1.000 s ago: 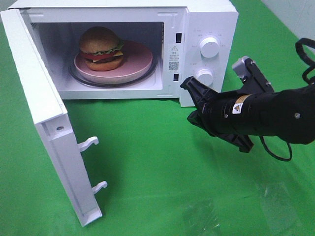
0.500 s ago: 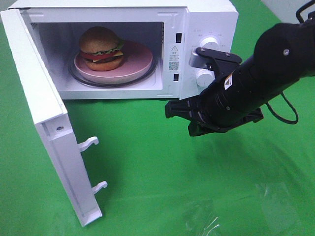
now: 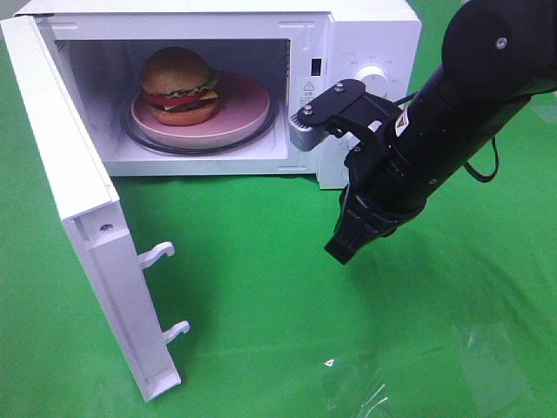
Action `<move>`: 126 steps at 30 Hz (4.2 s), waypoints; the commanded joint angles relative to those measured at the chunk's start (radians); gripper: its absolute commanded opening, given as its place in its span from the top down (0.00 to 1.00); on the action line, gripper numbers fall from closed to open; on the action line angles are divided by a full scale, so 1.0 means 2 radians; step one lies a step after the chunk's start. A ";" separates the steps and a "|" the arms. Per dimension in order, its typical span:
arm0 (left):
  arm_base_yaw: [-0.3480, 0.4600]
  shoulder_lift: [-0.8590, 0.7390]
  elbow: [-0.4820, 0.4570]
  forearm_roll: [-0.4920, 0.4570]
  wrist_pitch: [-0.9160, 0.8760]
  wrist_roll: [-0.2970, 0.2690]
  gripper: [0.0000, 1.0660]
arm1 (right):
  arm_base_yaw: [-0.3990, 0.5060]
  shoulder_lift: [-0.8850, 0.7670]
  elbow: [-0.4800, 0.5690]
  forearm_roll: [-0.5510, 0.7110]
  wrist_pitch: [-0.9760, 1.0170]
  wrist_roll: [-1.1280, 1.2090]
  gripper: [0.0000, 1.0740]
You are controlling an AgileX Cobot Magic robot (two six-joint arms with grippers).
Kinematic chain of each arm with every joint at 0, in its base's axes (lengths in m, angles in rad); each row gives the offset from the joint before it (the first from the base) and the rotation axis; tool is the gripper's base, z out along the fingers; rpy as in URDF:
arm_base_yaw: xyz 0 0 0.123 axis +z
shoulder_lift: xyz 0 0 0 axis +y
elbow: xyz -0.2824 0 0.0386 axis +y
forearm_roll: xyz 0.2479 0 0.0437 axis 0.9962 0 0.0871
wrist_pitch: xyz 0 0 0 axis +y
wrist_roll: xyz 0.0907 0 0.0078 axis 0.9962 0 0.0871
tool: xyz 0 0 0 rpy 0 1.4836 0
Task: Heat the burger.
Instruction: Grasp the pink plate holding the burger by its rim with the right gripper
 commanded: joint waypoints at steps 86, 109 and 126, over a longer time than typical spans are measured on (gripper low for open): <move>0.001 -0.009 0.001 0.000 -0.003 -0.001 0.08 | 0.041 0.202 -0.213 -0.210 -0.208 -0.281 0.22; 0.001 -0.009 0.001 0.000 -0.003 -0.001 0.08 | 0.041 0.314 -0.343 -0.207 -0.193 -0.281 0.26; 0.001 -0.009 0.001 0.000 -0.003 -0.001 0.08 | 0.041 0.358 -0.401 -0.181 -0.178 -0.281 0.34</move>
